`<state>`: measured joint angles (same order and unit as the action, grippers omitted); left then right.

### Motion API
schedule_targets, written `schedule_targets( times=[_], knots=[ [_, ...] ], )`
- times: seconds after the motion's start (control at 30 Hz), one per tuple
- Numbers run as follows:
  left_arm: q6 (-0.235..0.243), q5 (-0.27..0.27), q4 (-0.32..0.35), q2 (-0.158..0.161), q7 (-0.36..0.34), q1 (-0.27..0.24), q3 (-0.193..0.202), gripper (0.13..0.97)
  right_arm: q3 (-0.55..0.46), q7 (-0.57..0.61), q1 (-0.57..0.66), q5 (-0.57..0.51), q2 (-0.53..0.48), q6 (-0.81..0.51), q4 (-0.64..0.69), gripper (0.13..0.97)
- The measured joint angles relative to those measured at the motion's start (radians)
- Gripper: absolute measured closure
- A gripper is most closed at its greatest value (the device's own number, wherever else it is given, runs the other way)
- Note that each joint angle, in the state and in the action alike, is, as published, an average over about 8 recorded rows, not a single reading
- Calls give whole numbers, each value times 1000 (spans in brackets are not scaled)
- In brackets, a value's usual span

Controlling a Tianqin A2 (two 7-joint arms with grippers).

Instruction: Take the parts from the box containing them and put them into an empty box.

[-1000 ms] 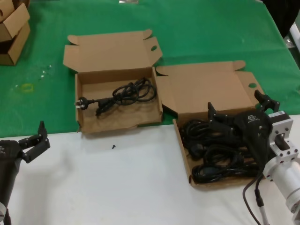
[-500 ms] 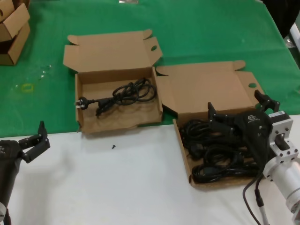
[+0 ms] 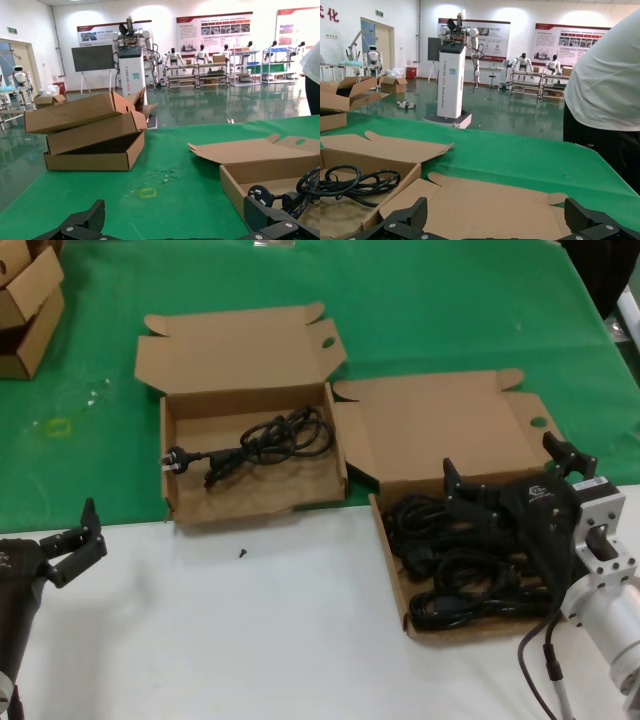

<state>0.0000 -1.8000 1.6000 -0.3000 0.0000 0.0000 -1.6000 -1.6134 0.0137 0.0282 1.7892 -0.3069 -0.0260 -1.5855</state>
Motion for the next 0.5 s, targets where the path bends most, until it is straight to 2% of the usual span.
schedule_targets(
  times=[0.5],
  knots=[
    [0, 0, 0, 0, 0, 0, 0, 132, 0, 0, 0, 0, 0, 0, 0, 129]
  ],
)
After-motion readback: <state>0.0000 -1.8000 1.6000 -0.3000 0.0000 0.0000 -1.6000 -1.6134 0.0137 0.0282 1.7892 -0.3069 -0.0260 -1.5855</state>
